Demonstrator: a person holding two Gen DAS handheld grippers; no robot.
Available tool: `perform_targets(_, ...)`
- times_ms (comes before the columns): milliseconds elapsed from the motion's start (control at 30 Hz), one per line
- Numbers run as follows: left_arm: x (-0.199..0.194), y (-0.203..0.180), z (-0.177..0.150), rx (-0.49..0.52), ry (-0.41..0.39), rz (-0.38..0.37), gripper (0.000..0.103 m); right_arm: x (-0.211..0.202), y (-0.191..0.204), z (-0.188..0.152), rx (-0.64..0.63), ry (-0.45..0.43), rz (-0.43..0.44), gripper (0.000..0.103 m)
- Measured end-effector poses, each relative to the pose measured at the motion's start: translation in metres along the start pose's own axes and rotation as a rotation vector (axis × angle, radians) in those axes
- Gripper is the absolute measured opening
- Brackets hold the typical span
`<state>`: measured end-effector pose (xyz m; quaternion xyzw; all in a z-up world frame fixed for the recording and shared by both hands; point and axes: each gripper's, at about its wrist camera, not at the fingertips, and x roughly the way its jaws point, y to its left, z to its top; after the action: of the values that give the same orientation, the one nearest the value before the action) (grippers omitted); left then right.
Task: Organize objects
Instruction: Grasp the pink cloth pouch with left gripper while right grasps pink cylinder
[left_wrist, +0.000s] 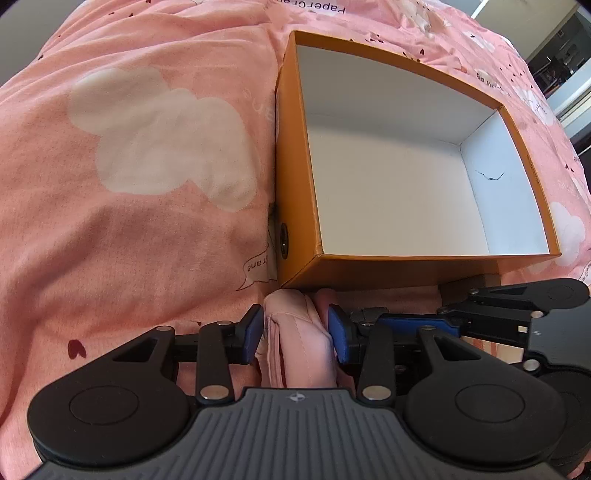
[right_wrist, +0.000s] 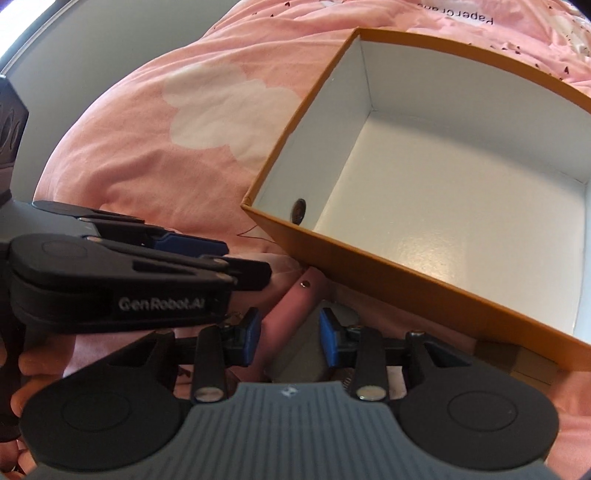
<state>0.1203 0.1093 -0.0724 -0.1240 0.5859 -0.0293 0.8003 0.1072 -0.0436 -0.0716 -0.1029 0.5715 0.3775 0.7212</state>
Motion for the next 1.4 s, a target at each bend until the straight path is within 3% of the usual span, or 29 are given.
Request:
perform_targets(333, 0.008, 0.01, 0.003, -0.029, 0.054, -0.025, 0.049, 0.025, 0.012, 0.012, -0.039, 0.098, -0.045, 0.037)
perform_targets(533, 0.009, 0.014, 0.002, -0.04, 0.058, -0.016, 0.052, 0.035, 0.028, 0.015, -0.143, 0.127, -0.109, 0.038)
perform_targets(767, -0.001, 0.016, -0.002, -0.06, 0.041, -0.065, 0.064, 0.025, 0.024, 0.01, -0.171, 0.122, -0.103, 0.032)
perform_targets(967, -0.007, 0.001, -0.009, 0.008, 0.032, -0.045, 0.065, 0.002, 0.005, 0.0, -0.099, 0.104, -0.034, 0.026)
perform_targets(1133, -0.004, -0.011, -0.014, 0.087, 0.04, 0.024, 0.062, -0.006, -0.003, -0.001, -0.061, 0.117, 0.01, 0.023)
perform_targets(1167, -0.001, -0.008, -0.014, 0.075, 0.065, 0.017, 0.054, -0.006, -0.005, 0.0, -0.062, 0.119, 0.012, 0.023)
perform_targets(1267, 0.007, 0.008, -0.011, 0.017, 0.107, -0.041, 0.052, 0.0, -0.003, -0.004, -0.062, 0.136, 0.01, 0.023)
perform_targets(1400, 0.005, 0.016, -0.011, -0.017, 0.099, -0.05, 0.046, 0.006, -0.006, 0.003, -0.052, 0.158, -0.002, 0.024)
